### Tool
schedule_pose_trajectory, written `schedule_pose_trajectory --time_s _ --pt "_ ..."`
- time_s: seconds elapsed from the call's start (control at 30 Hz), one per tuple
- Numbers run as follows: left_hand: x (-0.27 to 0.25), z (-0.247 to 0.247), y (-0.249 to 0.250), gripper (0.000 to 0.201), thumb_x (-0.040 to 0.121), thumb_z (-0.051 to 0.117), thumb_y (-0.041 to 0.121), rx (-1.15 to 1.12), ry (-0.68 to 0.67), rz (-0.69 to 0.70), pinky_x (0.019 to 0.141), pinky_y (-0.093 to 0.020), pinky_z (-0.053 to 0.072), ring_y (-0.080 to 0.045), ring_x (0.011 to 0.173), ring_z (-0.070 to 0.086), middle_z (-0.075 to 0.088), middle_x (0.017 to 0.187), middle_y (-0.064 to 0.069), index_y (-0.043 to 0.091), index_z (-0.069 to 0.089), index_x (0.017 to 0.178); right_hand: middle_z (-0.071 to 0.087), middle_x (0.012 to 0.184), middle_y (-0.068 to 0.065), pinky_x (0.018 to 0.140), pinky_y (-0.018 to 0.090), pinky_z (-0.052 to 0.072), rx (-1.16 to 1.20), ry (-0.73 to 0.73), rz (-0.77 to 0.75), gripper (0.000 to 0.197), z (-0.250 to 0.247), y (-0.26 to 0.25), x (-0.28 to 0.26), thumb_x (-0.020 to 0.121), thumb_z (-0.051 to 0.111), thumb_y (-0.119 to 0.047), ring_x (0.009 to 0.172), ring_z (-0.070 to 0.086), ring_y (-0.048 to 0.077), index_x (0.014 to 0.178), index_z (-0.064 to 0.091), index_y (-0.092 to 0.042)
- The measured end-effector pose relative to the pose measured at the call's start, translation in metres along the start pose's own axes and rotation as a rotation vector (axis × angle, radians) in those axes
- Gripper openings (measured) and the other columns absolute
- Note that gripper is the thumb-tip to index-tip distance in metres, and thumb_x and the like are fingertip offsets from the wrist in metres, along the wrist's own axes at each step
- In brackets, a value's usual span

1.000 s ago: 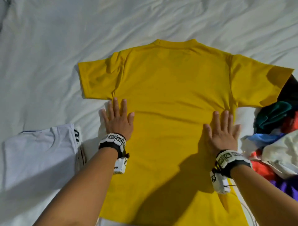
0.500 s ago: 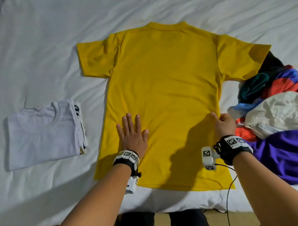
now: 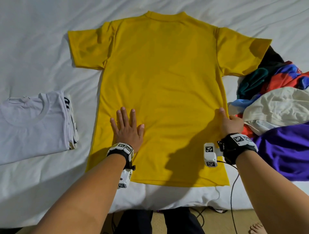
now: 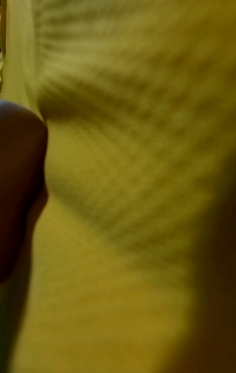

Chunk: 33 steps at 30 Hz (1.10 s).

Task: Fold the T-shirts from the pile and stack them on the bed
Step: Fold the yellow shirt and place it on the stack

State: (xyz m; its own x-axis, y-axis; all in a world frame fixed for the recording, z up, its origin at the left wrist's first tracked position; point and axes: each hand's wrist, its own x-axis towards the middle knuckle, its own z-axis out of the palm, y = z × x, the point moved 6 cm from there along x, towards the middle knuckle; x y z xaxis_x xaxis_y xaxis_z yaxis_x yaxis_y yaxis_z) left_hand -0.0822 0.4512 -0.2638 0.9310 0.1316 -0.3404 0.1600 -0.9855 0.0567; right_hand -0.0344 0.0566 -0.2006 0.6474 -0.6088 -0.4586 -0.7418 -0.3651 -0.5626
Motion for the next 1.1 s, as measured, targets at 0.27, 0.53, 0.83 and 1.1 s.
schedule_pose_trajectory --time_s 0.27,0.53,0.83,1.1 --pt "0.001 -0.004 0.002 0.075 0.102 0.002 0.062 -0.019 -0.093 -0.024 0.121 -0.063 -0.009 -0.035 0.151 -0.028 -0.033 0.162 -0.017 0.020 -0.025 0.158 0.069 0.087 0.019 0.084 0.048 0.053 -0.138 -0.203 0.057 0.057 -0.001 0.053 -0.045 0.086 0.071 -0.056 0.088 0.066 0.038 0.087 0.066 0.000" --pt "-0.005 -0.012 -0.005 0.076 0.101 0.003 0.064 0.013 -0.198 0.026 0.121 -0.062 -0.009 -0.034 0.151 -0.028 -0.035 0.162 -0.014 0.024 -0.027 0.157 0.061 0.115 0.023 0.081 0.044 0.039 -0.372 -0.001 0.050 0.024 -0.026 0.081 -0.085 0.101 0.054 -0.028 0.108 0.058 0.045 0.118 0.050 -0.012" --pt "-0.091 -0.011 0.057 0.073 0.104 0.018 0.058 -0.012 -0.163 0.299 0.120 -0.067 -0.006 -0.036 0.153 -0.022 -0.028 0.165 -0.014 0.027 -0.014 0.161 -0.006 0.170 0.009 0.122 0.044 -0.009 -0.728 -0.167 -0.648 0.062 0.072 0.027 -0.169 0.107 0.029 -0.041 0.156 -0.008 0.029 0.161 0.012 -0.017" --pt "-0.097 0.004 -0.030 0.070 0.101 0.007 0.069 0.046 -0.120 0.175 0.123 -0.062 -0.003 -0.031 0.157 -0.012 -0.017 0.169 -0.008 0.038 -0.015 0.160 -0.026 0.166 -0.003 0.124 0.051 -0.013 -0.916 -0.376 -0.704 0.066 0.116 0.067 -0.176 0.101 0.003 -0.067 0.153 -0.025 0.025 0.158 -0.016 -0.040"
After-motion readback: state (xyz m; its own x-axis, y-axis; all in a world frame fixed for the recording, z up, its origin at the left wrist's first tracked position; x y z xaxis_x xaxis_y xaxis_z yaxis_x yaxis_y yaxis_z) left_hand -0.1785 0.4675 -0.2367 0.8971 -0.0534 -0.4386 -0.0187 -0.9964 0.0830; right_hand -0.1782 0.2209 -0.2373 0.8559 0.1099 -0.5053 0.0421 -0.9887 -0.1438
